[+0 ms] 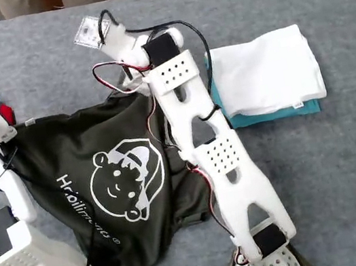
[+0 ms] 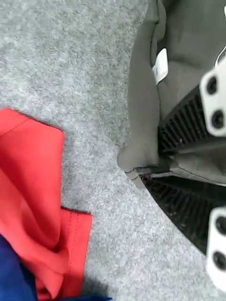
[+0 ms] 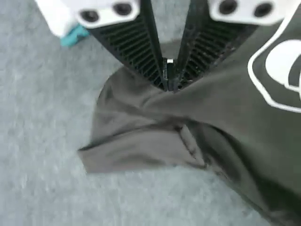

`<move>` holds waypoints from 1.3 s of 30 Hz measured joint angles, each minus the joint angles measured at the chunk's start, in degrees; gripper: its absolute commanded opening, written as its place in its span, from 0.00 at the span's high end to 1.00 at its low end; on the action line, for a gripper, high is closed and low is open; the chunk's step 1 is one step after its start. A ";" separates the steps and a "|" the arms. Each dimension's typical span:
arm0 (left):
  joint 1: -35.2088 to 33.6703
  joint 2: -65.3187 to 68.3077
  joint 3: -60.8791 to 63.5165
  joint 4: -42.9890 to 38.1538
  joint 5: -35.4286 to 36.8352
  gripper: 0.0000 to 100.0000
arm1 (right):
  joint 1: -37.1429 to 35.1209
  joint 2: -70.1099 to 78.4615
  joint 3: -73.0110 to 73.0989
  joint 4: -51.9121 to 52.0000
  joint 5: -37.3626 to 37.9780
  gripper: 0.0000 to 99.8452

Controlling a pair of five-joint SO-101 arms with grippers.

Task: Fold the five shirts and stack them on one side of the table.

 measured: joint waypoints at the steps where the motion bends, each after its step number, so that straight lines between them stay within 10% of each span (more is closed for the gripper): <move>1: 0.00 0.00 0.00 0.00 0.00 0.98 | 0.88 -0.09 0.79 0.26 0.09 0.95; 20: -2.46 0.00 0.00 8.26 -5.63 0.98 | 8.53 4.40 24.53 0.44 -0.09 1.00; 39: -5.71 -5.10 0.00 8.26 -8.97 0.98 | 9.32 -35.69 83.69 -0.35 9.58 1.00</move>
